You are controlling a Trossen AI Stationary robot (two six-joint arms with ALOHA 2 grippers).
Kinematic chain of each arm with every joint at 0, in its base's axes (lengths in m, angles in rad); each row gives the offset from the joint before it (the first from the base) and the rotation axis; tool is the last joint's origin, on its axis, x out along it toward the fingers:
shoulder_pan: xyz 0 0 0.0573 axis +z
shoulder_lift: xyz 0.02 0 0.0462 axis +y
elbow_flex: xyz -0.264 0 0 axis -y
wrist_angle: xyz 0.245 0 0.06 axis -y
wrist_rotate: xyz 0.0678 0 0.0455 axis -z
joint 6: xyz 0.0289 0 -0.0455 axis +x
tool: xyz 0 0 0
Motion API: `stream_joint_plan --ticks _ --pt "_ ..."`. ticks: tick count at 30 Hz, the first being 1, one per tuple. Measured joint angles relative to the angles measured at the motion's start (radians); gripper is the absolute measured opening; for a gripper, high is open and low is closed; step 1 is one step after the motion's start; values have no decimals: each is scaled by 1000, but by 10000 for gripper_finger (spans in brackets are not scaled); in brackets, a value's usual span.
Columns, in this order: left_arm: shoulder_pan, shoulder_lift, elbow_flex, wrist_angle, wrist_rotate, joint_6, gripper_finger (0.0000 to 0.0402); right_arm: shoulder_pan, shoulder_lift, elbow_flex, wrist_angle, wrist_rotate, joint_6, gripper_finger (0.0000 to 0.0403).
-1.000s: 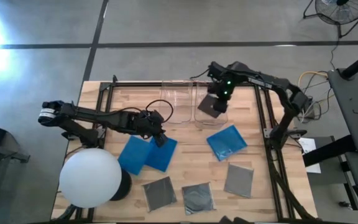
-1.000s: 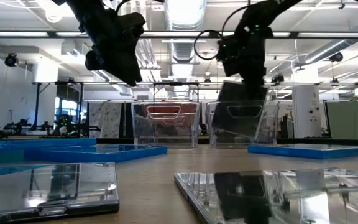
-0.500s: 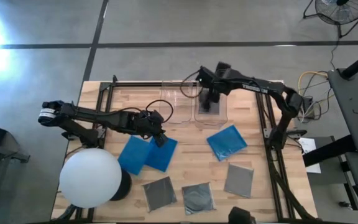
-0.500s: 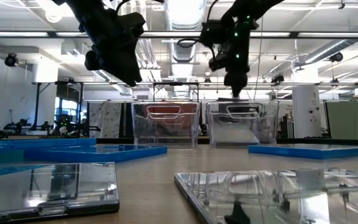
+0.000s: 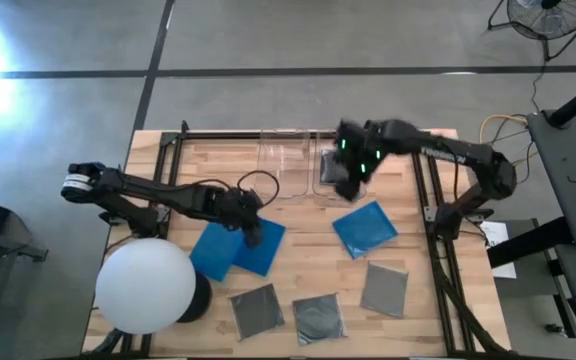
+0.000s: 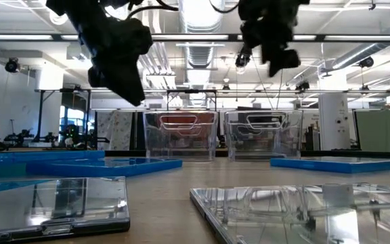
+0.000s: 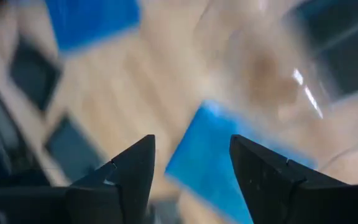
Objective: Pick & place jewel cases by type
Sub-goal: Put the black CD case into the right transparent bin
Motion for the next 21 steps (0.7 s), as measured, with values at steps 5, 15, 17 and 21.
stream_joint_plan --ticks 5,15,17,21 --pt "-25 0 -76 149 134 89 114 198 -15 -92 -28 -1 106 198" --pt "-48 0 -127 387 276 111 114 541 -25 -392 462 -26 734 198" --pt "-65 12 -125 411 281 128 114 604 -26 -444 562 14 869 198" --pt "-92 70 -104 440 328 184 114 699 -24 -526 639 99 1083 198"
